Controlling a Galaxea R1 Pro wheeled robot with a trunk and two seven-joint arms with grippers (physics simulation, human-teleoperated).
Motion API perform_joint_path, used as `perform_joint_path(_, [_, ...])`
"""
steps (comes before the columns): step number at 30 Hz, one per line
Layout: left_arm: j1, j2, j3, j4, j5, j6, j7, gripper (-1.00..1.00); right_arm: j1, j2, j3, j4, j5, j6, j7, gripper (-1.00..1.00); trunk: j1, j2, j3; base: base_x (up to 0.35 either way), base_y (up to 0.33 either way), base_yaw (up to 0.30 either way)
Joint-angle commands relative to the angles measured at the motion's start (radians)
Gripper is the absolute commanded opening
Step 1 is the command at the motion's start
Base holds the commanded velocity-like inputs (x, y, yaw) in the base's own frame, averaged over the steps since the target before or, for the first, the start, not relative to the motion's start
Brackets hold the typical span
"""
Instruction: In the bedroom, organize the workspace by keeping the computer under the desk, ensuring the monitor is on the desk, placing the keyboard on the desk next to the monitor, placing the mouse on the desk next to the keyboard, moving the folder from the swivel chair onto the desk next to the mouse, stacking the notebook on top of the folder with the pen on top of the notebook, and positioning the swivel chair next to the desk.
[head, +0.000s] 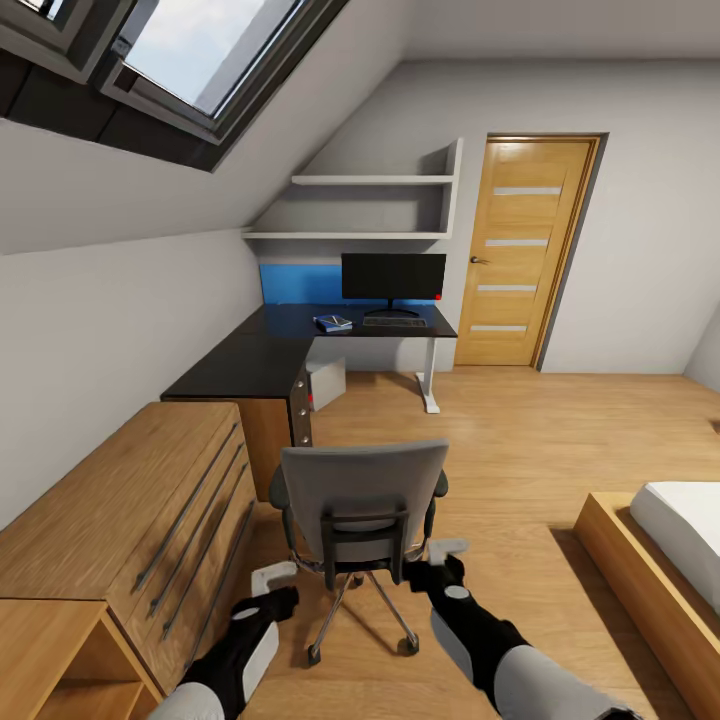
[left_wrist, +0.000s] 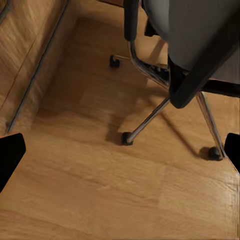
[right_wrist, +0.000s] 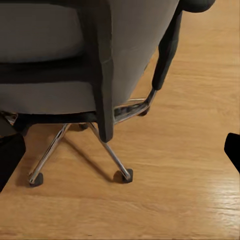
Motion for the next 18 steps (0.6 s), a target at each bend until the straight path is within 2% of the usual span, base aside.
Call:
perform_joint_path(1, [-0.006, -0.001, -0.018, 0.002, 0.002, 0.013, -0.016, 1.00, -0.008, 0.000, 0.008, 0.010, -0.010, 0.008, 0.007, 1.00, 0.000, -0.001, -0.001, 0.000, 0.000, 0.000])
perform_joint_path(3, [-0.012, -0.001, -0.053, -0.004, 0.001, 0.046, -0.043, 1.00, -0.014, 0.000, 0.008, 0.019, -0.009, 0.017, 0.018, 1.00, 0.000, -0.001, -0.001, 0.000, 0.000, 0.000])
perform_joint_path(5, [-0.015, -0.001, -0.084, -0.046, 0.001, 0.116, -0.061, 1.00, -0.018, 0.000, 0.008, 0.026, -0.009, 0.023, 0.024, 1.00, 0.000, -0.001, -0.001, 0.000, 0.000, 0.000])
perform_joint_path(8, [-0.017, -0.001, -0.097, -0.072, 0.000, 0.166, -0.073, 1.00, -0.020, 0.000, 0.007, 0.029, -0.010, 0.026, 0.029, 1.00, 0.000, -0.001, -0.001, 0.000, 0.000, 0.000])
perform_joint_path(11, [-0.018, -0.001, -0.101, -0.079, 0.001, 0.146, -0.082, 1.00, -0.021, 0.001, 0.007, 0.030, -0.013, 0.021, 0.033, 1.00, 0.000, -0.001, -0.001, 0.000, 0.000, 0.000])
perform_joint_path(13, [-0.018, -0.001, -0.102, -0.081, 0.001, 0.097, -0.084, 1.00, -0.021, 0.004, 0.008, 0.031, -0.014, -0.003, 0.032, 1.00, 0.000, -0.001, -0.001, 0.000, 0.000, 0.000])
perform_joint_path(18, [-0.018, -0.001, -0.102, -0.081, 0.000, 0.045, -0.076, 1.00, -0.020, 0.006, 0.010, 0.034, -0.016, -0.045, 0.032, 1.00, 0.019, -0.036, -0.017, 0.000, 0.000, 0.000])
